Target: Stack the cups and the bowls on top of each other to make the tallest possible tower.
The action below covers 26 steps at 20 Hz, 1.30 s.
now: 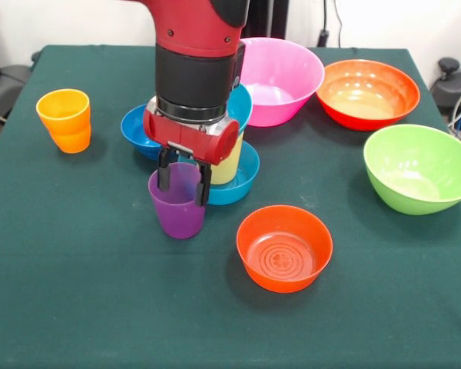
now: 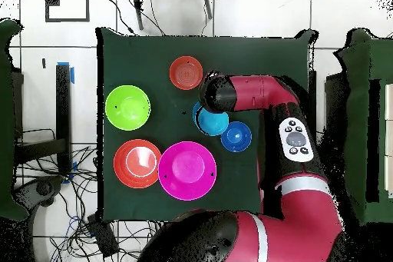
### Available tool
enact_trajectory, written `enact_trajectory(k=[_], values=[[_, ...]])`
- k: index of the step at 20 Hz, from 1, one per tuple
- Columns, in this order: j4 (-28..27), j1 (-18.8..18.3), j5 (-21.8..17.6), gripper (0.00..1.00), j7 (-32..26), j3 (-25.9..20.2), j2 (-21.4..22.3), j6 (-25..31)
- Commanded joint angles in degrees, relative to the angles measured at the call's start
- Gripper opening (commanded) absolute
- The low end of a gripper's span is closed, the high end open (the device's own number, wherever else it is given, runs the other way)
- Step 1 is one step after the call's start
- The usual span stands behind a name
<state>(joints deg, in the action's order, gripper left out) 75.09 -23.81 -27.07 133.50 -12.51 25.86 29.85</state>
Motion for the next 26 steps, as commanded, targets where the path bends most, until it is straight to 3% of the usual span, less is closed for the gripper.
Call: enact_trajectory(k=[1, 12, 17, 18, 26], values=[[-2.25, 0.52, -3.88, 1.0, -4.38, -1.11, -4.52, -2.77], [-2.25, 0.56, -3.77, 1.0, -4.65, -0.84, -3.65, -2.97], [-2.75, 2.31, -4.87, 1.0, -0.41, 1.59, -3.28, -8.17], [-3.08, 3.26, -5.14, 0.0, 1.25, 3.25, -3.45, -11.29], [-3.38, 4.13, -3.78, 0.0, 0.2, 5.06, -3.85, -12.99]])
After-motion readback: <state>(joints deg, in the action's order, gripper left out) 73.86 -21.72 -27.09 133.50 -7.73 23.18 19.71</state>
